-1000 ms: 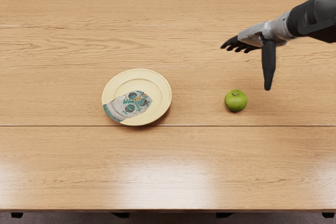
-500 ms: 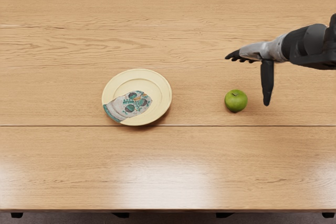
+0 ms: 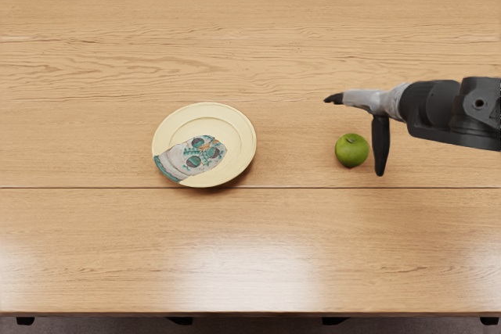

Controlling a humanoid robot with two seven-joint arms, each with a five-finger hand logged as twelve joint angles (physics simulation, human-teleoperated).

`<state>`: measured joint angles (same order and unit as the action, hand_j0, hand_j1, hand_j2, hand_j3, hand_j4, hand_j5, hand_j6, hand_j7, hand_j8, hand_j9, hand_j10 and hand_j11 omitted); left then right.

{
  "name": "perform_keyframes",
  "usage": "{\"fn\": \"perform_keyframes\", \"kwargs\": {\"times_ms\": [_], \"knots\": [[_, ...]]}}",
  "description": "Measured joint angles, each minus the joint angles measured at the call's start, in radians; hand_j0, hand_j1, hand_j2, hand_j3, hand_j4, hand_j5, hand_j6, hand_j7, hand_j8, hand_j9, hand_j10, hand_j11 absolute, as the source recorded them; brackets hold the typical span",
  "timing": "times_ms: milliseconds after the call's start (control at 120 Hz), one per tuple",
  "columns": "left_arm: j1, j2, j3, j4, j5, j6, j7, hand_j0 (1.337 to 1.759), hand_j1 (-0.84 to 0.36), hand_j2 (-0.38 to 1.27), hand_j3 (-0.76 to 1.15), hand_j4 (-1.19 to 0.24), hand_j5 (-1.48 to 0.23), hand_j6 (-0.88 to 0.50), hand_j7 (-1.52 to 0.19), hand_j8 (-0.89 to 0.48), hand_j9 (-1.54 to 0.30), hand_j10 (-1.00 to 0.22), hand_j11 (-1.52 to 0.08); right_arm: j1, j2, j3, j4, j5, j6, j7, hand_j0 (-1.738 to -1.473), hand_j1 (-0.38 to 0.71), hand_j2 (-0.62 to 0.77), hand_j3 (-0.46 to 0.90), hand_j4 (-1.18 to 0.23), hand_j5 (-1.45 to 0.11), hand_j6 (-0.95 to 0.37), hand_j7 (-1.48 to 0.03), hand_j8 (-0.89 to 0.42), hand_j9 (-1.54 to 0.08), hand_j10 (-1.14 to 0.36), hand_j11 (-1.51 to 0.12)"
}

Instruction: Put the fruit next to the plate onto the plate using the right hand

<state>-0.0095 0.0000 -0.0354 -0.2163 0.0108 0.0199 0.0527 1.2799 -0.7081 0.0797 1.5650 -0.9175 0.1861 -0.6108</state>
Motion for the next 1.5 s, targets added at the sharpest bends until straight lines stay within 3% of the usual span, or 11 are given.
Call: {"fn": "perform_keyframes", "kwargs": {"times_ms": [433, 875, 1258, 1500], "knots": [[-0.001, 0.000, 0.000, 0.000, 0.000, 0.000, 0.000, 1.658, 0.35, 0.00, 0.00, 0.00, 0.00, 0.00, 0.00, 0.00, 0.00, 0.00, 0.00, -0.114, 0.080, -0.002, -0.047, -0.136, -0.179, 0.000, -1.658, -0.30, -0.01, 0.00, -0.04, -0.05, -0.04, -0.05, -0.04, -0.05, -0.04, -0.05], [-0.001, 0.000, 0.000, 0.000, 0.000, 0.000, 0.000, 1.658, 0.35, 0.00, 0.00, 0.00, 0.00, 0.00, 0.00, 0.00, 0.00, 0.00, 0.00, -0.173, 0.105, -0.002, -0.049, -0.168, -0.228, 0.000, -1.658, -0.09, -0.04, 0.00, -0.22, -0.29, -0.23, -0.29, -0.22, -0.29, -0.22, -0.29], [-0.001, 0.000, 0.000, 0.000, 0.000, 0.000, 0.000, 1.658, 0.35, 0.00, 0.00, 0.00, 0.00, 0.00, 0.00, 0.00, 0.00, 0.00, 0.00, -0.194, 0.097, -0.002, -0.059, -0.184, -0.229, 0.000, -1.658, -0.01, -0.05, 0.00, -0.29, -0.37, -0.29, -0.37, -0.29, -0.37, -0.28, -0.37], [-0.001, 0.000, 0.000, 0.000, 0.000, 0.000, 0.000, 1.658, 0.35, 0.00, 0.00, 0.00, 0.00, 0.00, 0.00, 0.00, 0.00, 0.00, 0.00, -0.207, 0.096, 0.000, -0.064, -0.187, -0.230, 0.000, -1.658, 0.10, -0.07, 0.00, -0.39, -0.48, -0.39, -0.49, -0.34, -0.49, -0.38, -0.49]]}}
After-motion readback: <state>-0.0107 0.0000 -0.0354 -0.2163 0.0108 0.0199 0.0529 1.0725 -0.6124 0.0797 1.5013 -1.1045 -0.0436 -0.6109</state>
